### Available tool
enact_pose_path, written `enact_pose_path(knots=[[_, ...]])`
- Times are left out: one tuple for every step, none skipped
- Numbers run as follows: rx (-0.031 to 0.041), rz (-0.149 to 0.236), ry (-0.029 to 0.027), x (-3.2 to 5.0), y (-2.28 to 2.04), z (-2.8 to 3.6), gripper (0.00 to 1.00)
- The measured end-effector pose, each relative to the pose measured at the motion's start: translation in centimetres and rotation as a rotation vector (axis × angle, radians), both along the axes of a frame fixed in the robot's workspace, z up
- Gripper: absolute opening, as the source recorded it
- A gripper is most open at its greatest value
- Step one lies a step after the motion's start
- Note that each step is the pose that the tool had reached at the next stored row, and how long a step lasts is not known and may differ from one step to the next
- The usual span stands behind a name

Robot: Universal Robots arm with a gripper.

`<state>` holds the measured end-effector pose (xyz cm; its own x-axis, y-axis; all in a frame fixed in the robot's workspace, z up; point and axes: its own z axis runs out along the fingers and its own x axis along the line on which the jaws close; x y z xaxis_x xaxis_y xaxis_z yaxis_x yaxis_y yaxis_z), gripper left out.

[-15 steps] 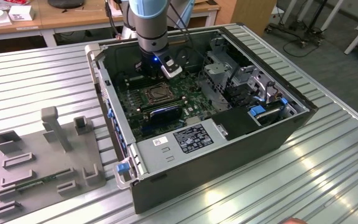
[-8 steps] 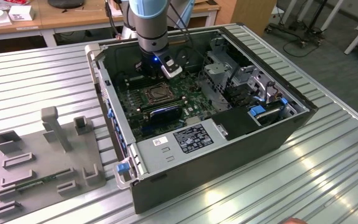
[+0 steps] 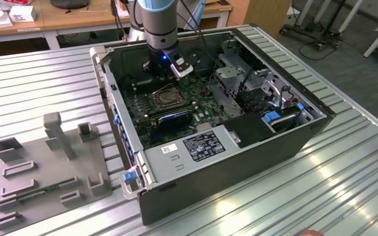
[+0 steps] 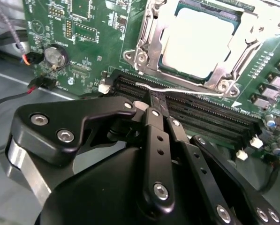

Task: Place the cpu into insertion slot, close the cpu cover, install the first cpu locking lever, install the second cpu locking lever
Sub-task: 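Install the first cpu locking lever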

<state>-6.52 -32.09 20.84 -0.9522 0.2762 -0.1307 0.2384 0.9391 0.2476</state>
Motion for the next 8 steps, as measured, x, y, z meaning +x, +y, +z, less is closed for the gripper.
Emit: enact_pose_path(knots=[[0.0005, 0.000, -0.0001, 0.00, 0.00, 0.18, 0.10], [0.0009, 0.000, 0.0000, 0.00, 0.00, 0.35, 0.10], [0.0013, 0.000, 0.0000, 0.00, 0.00, 0.53, 0.10], [0.0018, 0.000, 0.0000, 0.00, 0.00, 0.71, 0.10], [0.0024, 0.000, 0.0000, 0.00, 0.00, 0.88, 0.10], [0.0030, 0.000, -0.0001, 0.00, 0.00, 1.03, 0.10], [0.0033, 0.000, 0.0000, 0.00, 0.00, 1.18, 0.10], [0.0036, 0.000, 0.0000, 0.00, 0.00, 1.32, 0.10]])
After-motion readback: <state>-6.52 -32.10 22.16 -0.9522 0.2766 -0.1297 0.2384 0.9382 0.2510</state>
